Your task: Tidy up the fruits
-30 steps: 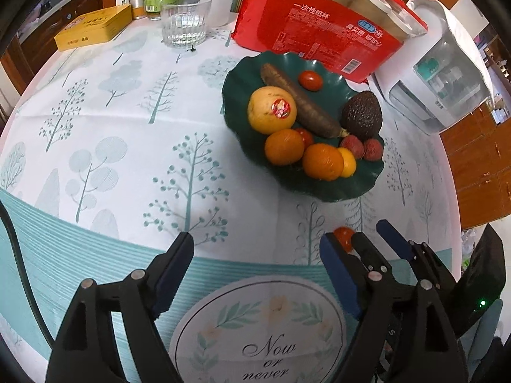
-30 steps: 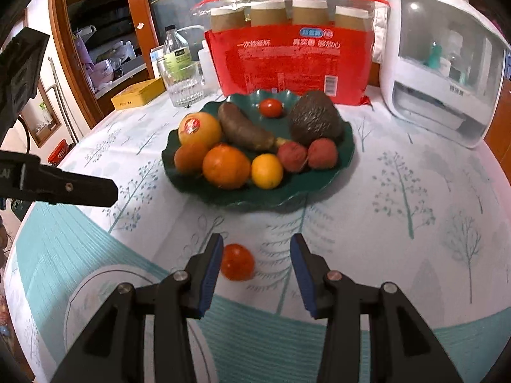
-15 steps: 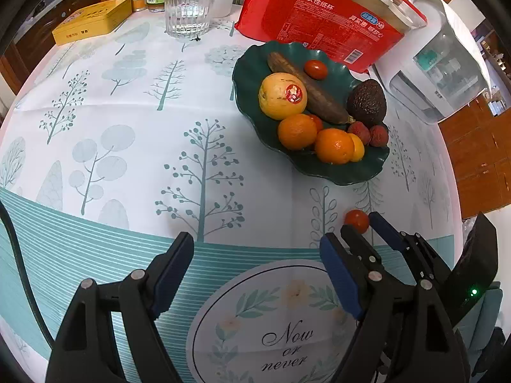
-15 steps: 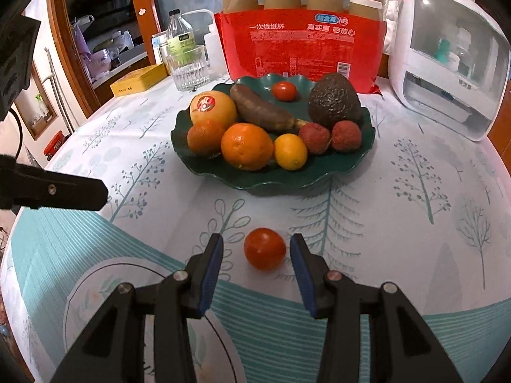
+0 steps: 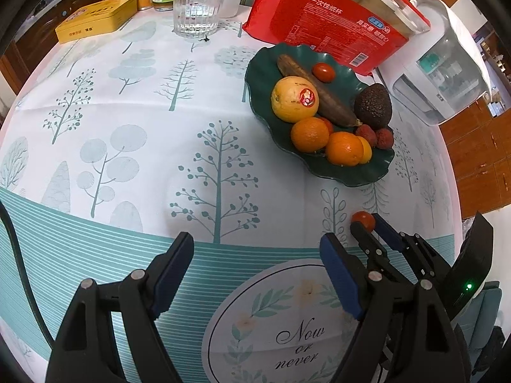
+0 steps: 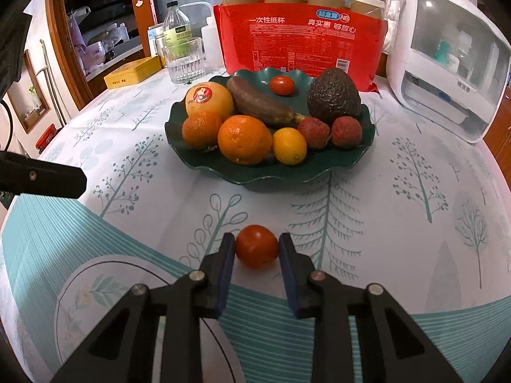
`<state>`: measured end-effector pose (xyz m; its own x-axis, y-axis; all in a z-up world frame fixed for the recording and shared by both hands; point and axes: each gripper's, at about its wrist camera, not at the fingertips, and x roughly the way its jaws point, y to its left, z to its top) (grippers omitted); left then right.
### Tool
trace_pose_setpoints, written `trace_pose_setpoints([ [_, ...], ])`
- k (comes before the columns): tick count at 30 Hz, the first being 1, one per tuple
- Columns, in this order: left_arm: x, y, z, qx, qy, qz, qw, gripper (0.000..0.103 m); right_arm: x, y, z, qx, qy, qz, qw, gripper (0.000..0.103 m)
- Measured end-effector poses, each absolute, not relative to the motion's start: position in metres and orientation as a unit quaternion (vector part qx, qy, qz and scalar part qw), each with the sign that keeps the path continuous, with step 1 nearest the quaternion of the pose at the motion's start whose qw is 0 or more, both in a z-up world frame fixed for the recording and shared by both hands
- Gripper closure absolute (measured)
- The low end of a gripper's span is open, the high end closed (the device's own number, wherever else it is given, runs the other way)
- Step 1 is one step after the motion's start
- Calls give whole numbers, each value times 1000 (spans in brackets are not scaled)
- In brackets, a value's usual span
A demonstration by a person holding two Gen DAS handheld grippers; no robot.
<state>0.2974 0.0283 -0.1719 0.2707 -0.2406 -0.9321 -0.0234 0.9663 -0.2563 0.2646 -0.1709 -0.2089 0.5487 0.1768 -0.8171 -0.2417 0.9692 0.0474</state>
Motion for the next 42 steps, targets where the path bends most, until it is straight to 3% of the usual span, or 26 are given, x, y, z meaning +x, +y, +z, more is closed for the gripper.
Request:
trace_pose_setpoints([
  [20,290,45,-161,-103,585,-78,800,23,311,-164,-153,-18,396,109,912,75],
  [31,289,60,-164,-97,592,-94,794,23,341,-159,-155,-5,394,72,916,74],
  [34,286,62,-161,-89,590,-100,796,23,336,-162,-156,6,400,53,915,64],
  [36,284,63,-159,-87,587,-104,798,23,330,-163,-155,8,405,47,913,52],
  [42,267,58,-151,-77,575,-119,806,23,283,-168,-153,20,422,33,906,42],
])
